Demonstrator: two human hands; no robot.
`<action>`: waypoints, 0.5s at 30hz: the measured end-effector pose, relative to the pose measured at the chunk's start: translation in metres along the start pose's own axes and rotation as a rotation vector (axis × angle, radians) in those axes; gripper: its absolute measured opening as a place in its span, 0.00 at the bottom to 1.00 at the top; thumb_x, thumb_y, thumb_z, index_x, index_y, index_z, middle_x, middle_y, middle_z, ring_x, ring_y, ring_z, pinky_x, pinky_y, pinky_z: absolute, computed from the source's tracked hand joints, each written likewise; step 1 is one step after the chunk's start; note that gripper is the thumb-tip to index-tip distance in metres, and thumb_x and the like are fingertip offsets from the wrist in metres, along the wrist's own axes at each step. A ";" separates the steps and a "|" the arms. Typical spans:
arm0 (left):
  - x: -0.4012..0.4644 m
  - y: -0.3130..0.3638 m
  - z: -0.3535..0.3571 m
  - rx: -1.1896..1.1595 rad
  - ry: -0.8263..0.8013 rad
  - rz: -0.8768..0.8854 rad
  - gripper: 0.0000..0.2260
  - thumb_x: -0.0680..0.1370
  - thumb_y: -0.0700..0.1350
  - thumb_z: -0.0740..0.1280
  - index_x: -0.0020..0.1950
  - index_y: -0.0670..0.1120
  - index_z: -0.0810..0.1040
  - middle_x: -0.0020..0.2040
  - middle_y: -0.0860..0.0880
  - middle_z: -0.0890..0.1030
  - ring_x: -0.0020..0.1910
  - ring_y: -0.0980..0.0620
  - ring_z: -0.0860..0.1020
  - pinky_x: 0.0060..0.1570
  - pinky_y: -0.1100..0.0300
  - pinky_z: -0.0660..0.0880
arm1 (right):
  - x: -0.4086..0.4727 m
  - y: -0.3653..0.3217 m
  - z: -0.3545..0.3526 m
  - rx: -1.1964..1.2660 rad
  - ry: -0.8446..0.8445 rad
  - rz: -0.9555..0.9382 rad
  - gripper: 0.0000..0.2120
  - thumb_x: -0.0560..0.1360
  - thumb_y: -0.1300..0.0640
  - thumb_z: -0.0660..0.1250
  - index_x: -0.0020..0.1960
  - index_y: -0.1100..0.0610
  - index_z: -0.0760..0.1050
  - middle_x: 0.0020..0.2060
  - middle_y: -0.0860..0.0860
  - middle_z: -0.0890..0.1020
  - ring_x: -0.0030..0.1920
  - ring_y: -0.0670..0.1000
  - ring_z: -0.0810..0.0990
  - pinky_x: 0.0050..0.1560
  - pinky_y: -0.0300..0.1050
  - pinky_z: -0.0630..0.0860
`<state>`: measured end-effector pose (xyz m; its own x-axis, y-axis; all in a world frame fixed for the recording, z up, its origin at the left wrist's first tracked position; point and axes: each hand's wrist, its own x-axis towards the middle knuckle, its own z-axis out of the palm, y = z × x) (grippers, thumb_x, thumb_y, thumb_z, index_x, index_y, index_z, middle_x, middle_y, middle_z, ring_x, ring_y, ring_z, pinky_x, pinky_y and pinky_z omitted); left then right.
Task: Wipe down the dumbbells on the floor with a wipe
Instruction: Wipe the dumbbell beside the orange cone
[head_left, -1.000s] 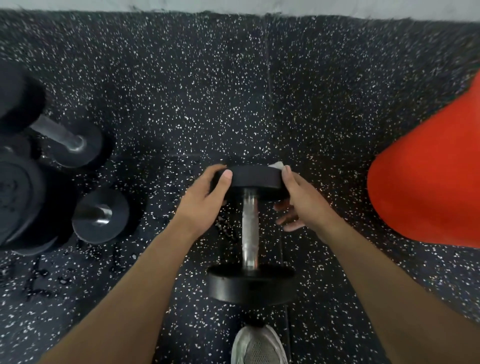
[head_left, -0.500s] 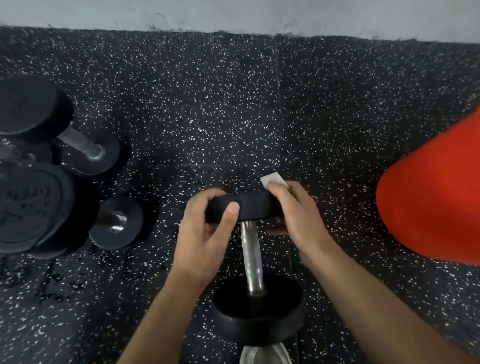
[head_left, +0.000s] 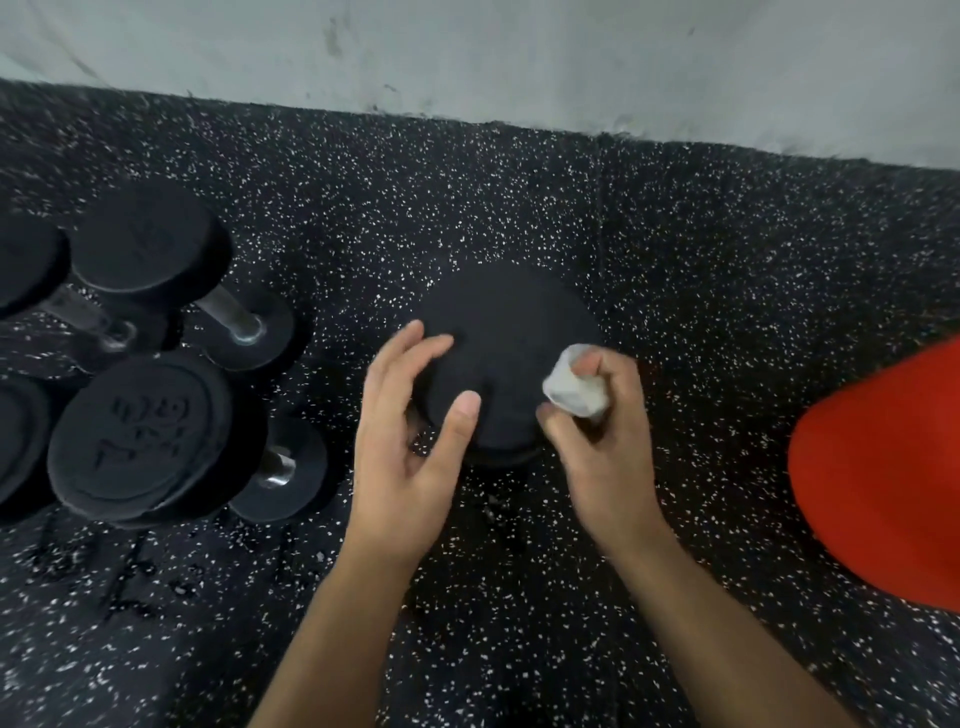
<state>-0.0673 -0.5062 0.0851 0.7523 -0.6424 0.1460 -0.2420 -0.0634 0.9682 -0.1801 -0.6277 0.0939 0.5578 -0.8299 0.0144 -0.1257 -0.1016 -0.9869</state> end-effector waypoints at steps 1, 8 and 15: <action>0.008 -0.004 -0.001 0.005 -0.026 -0.007 0.20 0.83 0.46 0.68 0.75 0.48 0.73 0.79 0.51 0.64 0.78 0.53 0.66 0.69 0.58 0.74 | 0.008 0.001 0.003 0.024 0.013 0.022 0.15 0.73 0.62 0.70 0.55 0.48 0.72 0.48 0.36 0.79 0.46 0.39 0.77 0.50 0.38 0.74; 0.010 -0.016 -0.005 0.132 -0.120 0.026 0.27 0.82 0.43 0.71 0.79 0.52 0.68 0.79 0.53 0.61 0.80 0.52 0.63 0.73 0.46 0.71 | 0.006 0.002 -0.007 -0.161 -0.045 0.047 0.14 0.77 0.56 0.72 0.55 0.44 0.70 0.46 0.35 0.79 0.45 0.41 0.79 0.49 0.42 0.75; 0.007 0.024 -0.007 0.415 -0.095 0.010 0.28 0.81 0.49 0.70 0.80 0.58 0.65 0.83 0.56 0.57 0.81 0.58 0.58 0.77 0.54 0.65 | 0.010 -0.022 -0.032 -0.712 -0.059 -0.159 0.14 0.80 0.43 0.68 0.63 0.44 0.71 0.63 0.48 0.76 0.53 0.48 0.80 0.47 0.42 0.75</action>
<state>-0.0636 -0.5072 0.1113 0.6938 -0.7106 0.1168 -0.4897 -0.3467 0.8000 -0.1981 -0.6514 0.1208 0.6544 -0.7465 0.1203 -0.5310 -0.5670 -0.6297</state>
